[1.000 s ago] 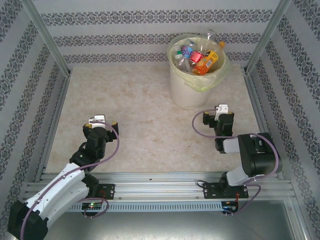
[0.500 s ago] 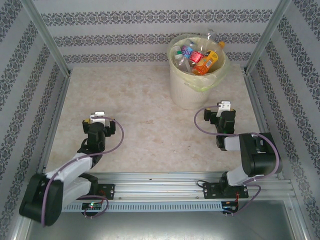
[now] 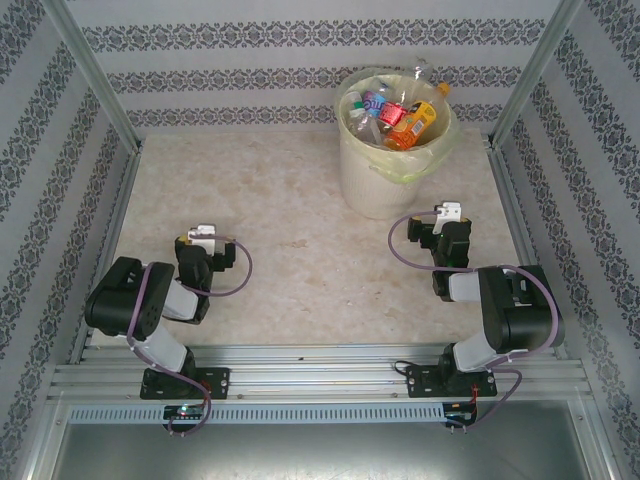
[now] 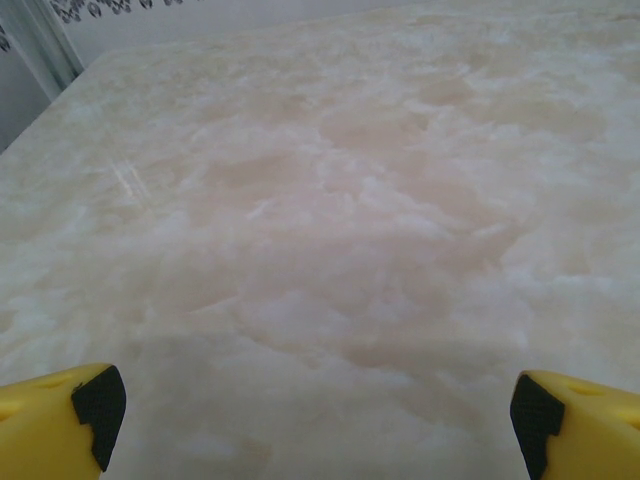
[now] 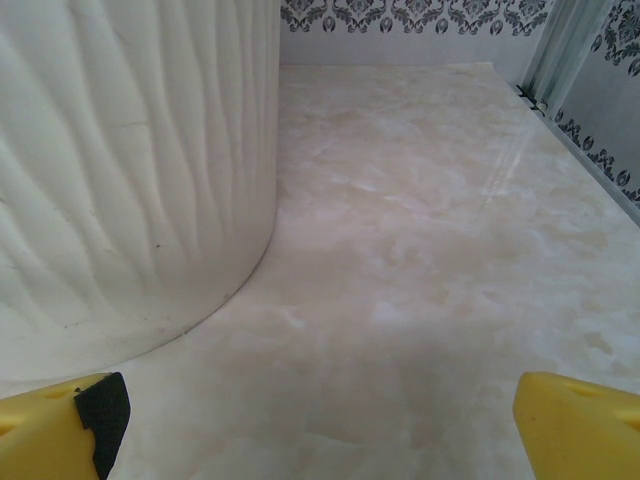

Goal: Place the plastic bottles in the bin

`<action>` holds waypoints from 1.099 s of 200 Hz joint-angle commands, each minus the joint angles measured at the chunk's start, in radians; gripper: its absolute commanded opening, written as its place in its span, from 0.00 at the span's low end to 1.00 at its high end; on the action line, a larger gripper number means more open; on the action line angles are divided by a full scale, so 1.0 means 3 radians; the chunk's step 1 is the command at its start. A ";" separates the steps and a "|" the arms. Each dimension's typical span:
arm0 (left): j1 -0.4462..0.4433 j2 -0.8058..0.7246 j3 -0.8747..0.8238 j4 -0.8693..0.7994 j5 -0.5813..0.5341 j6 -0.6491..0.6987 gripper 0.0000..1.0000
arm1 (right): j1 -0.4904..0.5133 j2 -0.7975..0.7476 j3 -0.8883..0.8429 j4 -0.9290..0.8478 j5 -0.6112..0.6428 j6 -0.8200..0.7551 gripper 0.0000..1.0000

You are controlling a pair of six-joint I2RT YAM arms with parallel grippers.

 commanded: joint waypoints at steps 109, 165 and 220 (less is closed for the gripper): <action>0.0270 -0.0140 0.0577 -0.0764 0.0347 -0.0228 1.00 | -0.0075 -0.0007 0.0023 0.0101 -0.0562 0.0004 0.98; 0.0271 -0.0139 0.0572 -0.0753 0.0342 -0.0221 1.00 | -0.0084 -0.0030 0.0069 -0.0027 -0.0425 0.0027 0.98; 0.0271 -0.0141 0.0572 -0.0752 0.0346 -0.0219 1.00 | -0.0073 -0.0026 0.0085 -0.0058 -0.0419 0.0029 0.98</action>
